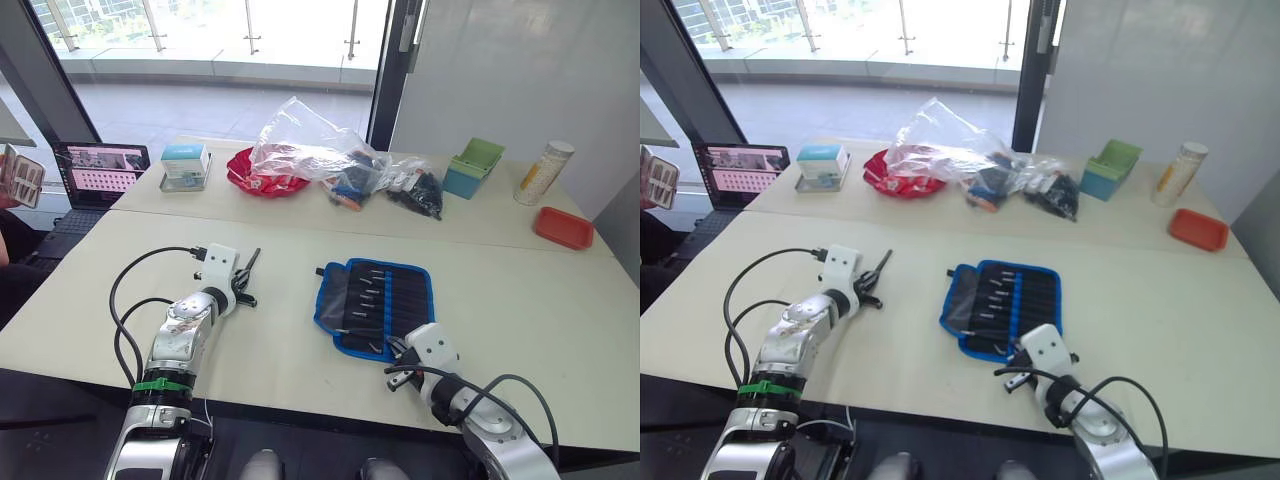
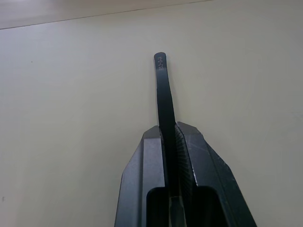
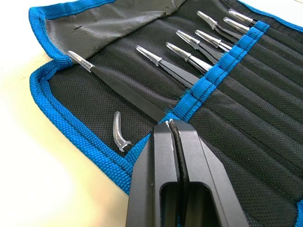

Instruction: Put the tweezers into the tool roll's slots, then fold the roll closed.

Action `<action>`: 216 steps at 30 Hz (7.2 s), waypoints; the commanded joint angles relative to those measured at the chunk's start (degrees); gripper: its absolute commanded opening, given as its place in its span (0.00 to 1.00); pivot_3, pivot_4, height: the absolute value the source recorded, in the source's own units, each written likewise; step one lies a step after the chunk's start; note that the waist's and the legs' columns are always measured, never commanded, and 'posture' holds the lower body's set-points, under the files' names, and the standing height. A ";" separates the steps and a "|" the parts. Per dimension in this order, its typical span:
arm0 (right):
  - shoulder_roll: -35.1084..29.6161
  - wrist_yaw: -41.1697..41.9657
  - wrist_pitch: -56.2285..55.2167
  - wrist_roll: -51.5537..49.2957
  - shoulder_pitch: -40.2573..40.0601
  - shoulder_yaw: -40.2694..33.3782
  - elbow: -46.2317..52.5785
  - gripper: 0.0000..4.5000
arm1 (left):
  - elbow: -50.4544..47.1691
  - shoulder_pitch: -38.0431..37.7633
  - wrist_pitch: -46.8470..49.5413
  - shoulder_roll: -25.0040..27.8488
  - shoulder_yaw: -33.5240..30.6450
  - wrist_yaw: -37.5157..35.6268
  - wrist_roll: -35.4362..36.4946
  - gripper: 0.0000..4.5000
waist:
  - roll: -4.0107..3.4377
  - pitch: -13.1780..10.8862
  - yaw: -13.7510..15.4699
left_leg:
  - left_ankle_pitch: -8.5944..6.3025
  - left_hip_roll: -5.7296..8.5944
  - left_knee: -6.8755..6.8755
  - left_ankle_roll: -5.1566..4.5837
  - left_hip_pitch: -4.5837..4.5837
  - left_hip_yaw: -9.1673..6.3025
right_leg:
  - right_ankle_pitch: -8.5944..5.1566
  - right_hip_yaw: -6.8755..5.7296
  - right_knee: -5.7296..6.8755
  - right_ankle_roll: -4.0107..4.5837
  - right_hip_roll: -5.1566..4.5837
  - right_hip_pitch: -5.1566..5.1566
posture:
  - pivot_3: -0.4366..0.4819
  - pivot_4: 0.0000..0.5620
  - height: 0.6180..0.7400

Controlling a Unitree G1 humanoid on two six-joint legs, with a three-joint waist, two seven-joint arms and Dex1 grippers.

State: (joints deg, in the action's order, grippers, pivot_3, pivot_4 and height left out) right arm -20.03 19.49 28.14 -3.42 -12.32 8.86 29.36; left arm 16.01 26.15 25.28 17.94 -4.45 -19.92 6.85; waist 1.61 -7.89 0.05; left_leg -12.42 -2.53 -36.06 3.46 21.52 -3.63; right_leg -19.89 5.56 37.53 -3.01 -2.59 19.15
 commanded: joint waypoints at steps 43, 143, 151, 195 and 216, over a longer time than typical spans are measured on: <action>1.74 -3.43 3.76 0.95 -2.08 1.95 -1.08 0.00 | -4.77 22.47 -5.36 11.53 34.37 -54.41 -7.53 0.00 | 0.78 -0.82 -2.28 | 0.09 -0.12 0.03 0.04 1.23 -0.04 | 0.31 -0.03 0.16 0.53 0.21 1.18 | 0.48 0.27 0.86; 1.85 -0.91 0.67 14.71 23.51 22.71 -1.88 0.99 | -44.11 -29.57 2.49 15.73 -9.07 -30.86 22.17 1.00 | -0.07 -1.33 -2.04 | 0.18 0.51 -0.34 -0.04 1.66 -0.91 | 0.30 -0.11 1.22 0.56 -0.07 1.54 | 0.48 0.27 0.86; 3.27 -5.11 0.81 23.95 21.75 25.50 -1.96 0.74 | -46.93 -31.67 5.25 15.59 -8.36 -27.62 25.15 1.00 | -0.07 -1.34 -2.71 | 0.18 0.44 -0.33 -0.03 1.63 -0.91 | 0.30 -0.10 1.38 0.56 0.00 1.62 | 0.48 0.27 0.86; -27.12 17.91 -63.18 18.35 15.73 12.27 -16.17 0.00 | 41.80 26.30 -54.87 10.31 14.63 -70.85 -0.74 1.00 | -0.04 -1.56 -1.44 | 0.16 0.56 -0.81 -0.13 1.70 -0.95 | 0.29 -0.25 1.40 0.55 0.02 1.35 | 0.48 0.27 0.86; -24.29 17.20 -54.16 21.48 7.70 6.02 -7.04 0.00 | 57.03 36.85 -65.62 -0.25 18.41 -72.57 -10.17 0.82 | -0.01 -1.58 -2.55 | 0.17 0.59 -0.86 -0.15 1.70 -0.99 | 0.27 -0.24 1.46 0.52 0.03 1.32 | 0.48 0.27 0.86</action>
State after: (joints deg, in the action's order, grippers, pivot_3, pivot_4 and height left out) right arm -44.47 37.19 -26.31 18.18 -4.45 16.58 20.33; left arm 72.97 61.87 -39.95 17.58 14.63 -92.26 -3.39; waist 1.60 -9.47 -2.50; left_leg -12.26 -1.94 -36.92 3.30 23.22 -4.62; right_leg -19.62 5.32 39.00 -2.49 -2.55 20.48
